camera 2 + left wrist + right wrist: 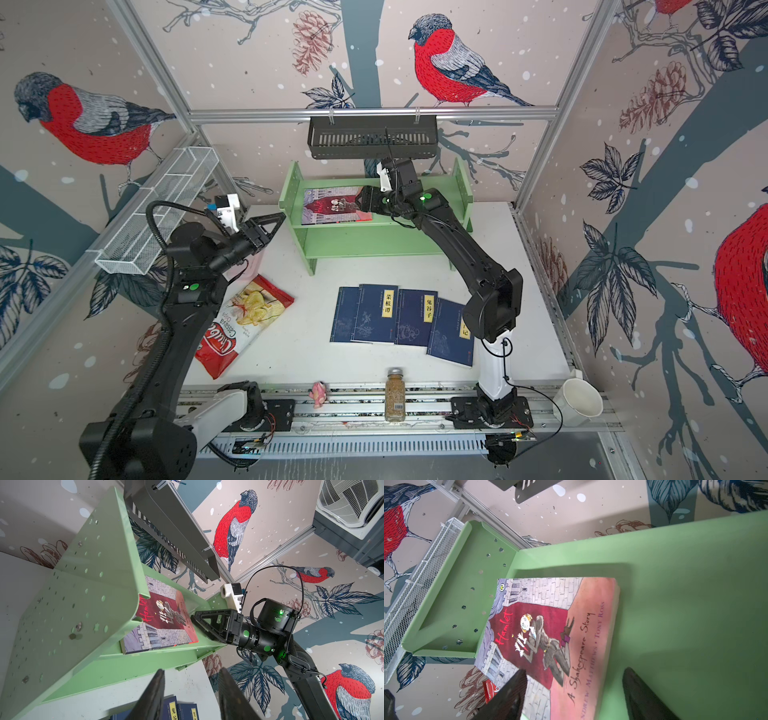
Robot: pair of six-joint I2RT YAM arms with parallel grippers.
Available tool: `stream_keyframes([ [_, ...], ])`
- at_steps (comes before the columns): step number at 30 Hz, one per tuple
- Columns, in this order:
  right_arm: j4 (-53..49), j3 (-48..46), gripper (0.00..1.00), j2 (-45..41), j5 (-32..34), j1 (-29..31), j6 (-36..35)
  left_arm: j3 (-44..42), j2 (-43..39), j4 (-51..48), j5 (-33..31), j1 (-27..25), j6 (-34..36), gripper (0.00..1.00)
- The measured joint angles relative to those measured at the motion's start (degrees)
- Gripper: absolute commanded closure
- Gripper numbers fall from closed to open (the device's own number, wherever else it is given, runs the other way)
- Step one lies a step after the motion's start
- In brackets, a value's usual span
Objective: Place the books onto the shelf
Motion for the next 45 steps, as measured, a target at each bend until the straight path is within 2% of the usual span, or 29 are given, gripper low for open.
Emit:
stream_keyframes([
  [10, -0.5, 1.4, 0.26, 0.9, -0.7, 2.1, -1.0, -0.5, 0.0, -0.1, -0.1, 0.0, 0.0, 0.56],
  [25, -1.1, 3.9, 0.26, 2.7, 0.4, -1.2, -1.1, -0.5, 0.0, -0.1, -0.1, 0.0, 0.0, 0.57],
  [34, -1.0, 9.3, 0.26, 6.9, -1.1, -0.5, -1.0, 0.1, 0.3, -0.2, -0.1, 0.0, 0.0, 0.56],
  [45, -2.2, 10.1, 0.26, 7.1, -2.3, 0.4, -1.0, 0.4, 0.2, -0.2, -0.1, 0.1, 0.0, 0.56],
])
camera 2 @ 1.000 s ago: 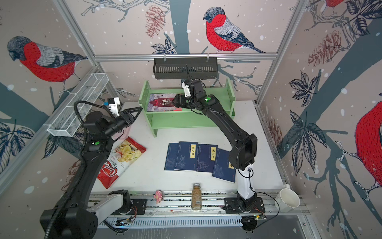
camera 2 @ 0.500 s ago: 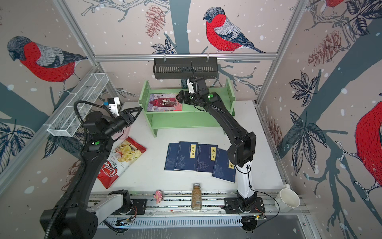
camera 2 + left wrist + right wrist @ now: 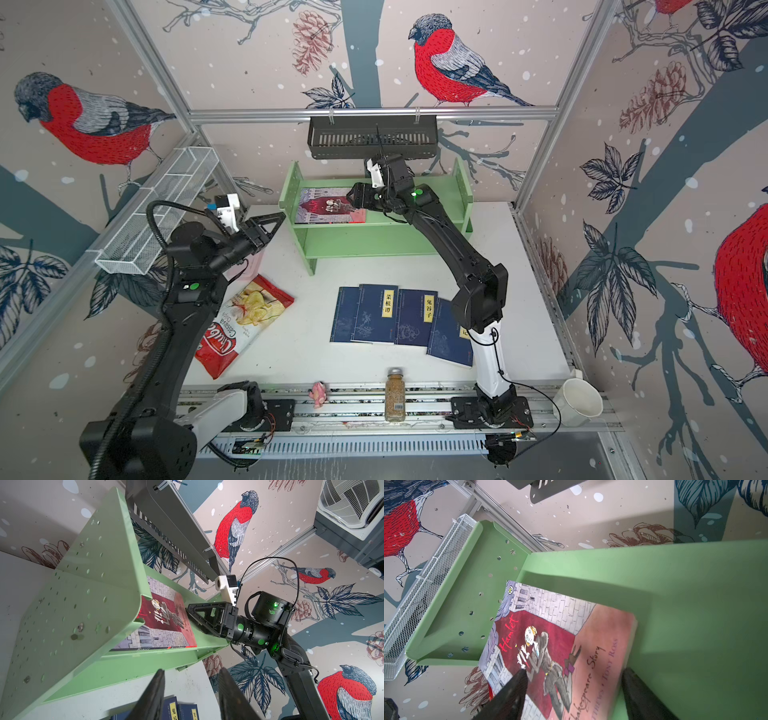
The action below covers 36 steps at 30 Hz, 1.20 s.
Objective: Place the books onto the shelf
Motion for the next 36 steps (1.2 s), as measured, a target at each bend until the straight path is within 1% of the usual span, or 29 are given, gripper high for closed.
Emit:
stream_keyframes([
  [27, 1.3, 0.3, 0.26, 0.7, -1.2, 0.3, 1.3, -0.3, -0.1, 0.2, 0.0, 0.1, -0.3, 0.56],
  [36, -1.9, -3.8, 0.24, -4.2, 1.9, 0.5, 1.6, -0.3, -0.2, 0.0, -0.2, 0.1, -0.6, 0.56],
])
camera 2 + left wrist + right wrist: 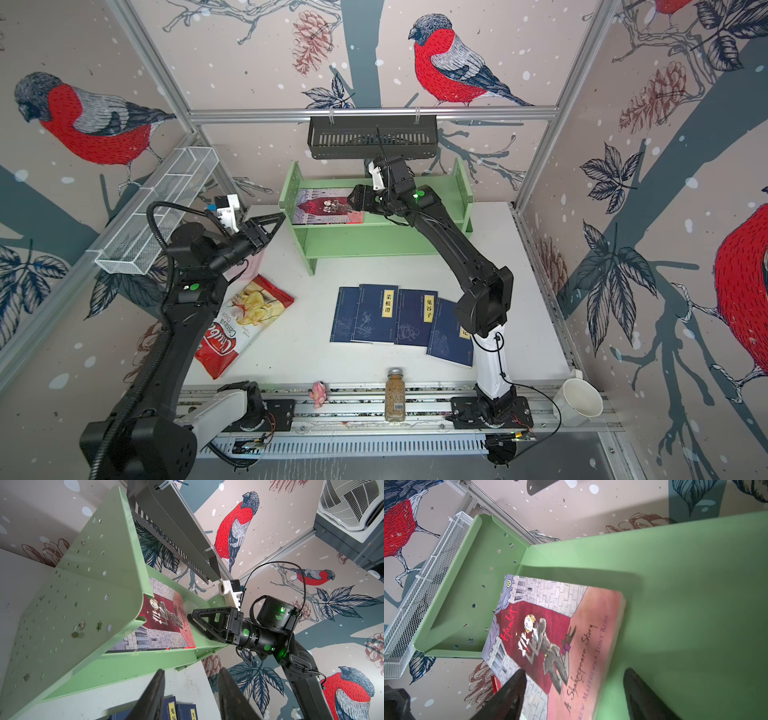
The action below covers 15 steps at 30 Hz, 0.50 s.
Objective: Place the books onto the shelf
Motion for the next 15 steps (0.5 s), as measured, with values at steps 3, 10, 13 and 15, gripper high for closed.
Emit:
stream_keyframes([
  [3, -0.6, -0.9, 0.24, -2.0, 0.8, -0.1, 0.4, 0.3, -0.3, -0.3, -0.3, 0.0, 0.6, 0.56],
  [10, -1.0, -4.2, 0.25, -7.6, 2.3, 0.2, 0.9, 0.8, -2.5, -4.4, -1.3, 0.0, 2.2, 0.54],
  [13, -0.9, -9.9, 0.25, -13.1, 4.2, 2.1, 0.0, 0.5, -4.2, -6.1, -1.2, 0.0, 3.8, 0.53],
  [15, -0.2, -16.9, 0.25, -19.2, 6.3, 4.6, -0.7, -1.4, -5.8, -6.8, -1.0, 0.0, 4.3, 0.53],
])
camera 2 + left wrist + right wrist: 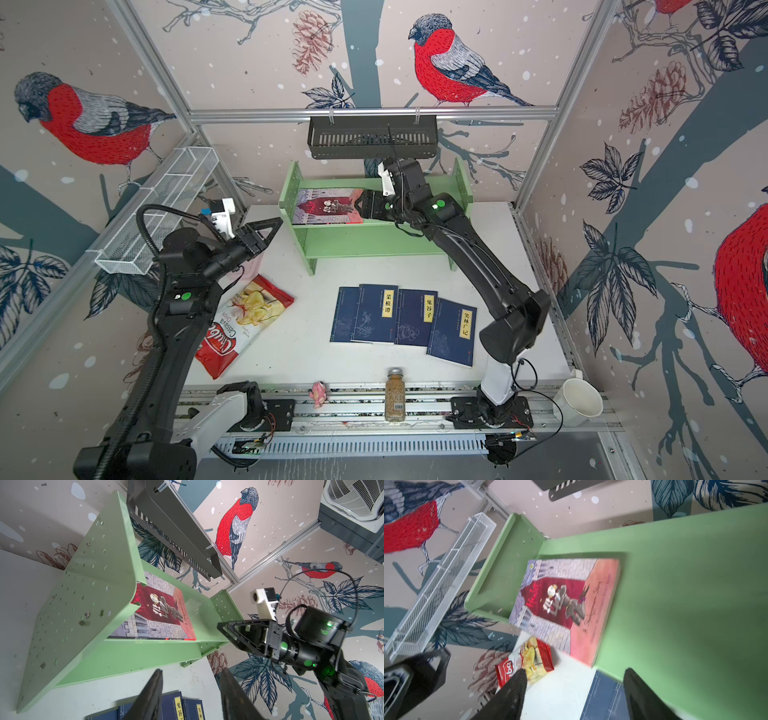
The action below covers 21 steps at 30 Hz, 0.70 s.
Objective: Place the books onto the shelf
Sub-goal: 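Move both grippers down to the blue books on the table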
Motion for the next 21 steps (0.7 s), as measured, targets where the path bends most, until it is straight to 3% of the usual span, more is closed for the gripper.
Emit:
stream_keyframes([
  [5, 5.6, -24.6, 0.27, -18.3, 4.8, 6.2, 0.5, -8.0, -3.3, -2.0, 3.3, -0.1, 1.0, 0.53],
  [11, 12.7, -50.5, 0.27, -35.0, 7.5, 10.3, 6.4, -14.6, -3.9, -4.8, 6.4, -3.1, 5.7, 0.52],
  [15, 15.4, -61.1, 0.27, -39.0, 8.8, 11.3, 11.6, -17.6, -3.6, -6.6, 6.4, -8.2, 9.3, 0.49],
  [18, 17.6, -66.1, 0.26, -39.3, 9.8, 11.5, 14.7, -17.8, -2.1, -6.8, 6.0, -12.0, 12.3, 0.39],
  [21, 21.7, -71.2, 0.26, -38.6, 10.4, 11.1, 17.2, -18.1, 0.7, -7.4, 5.3, -14.8, 15.9, 0.35],
])
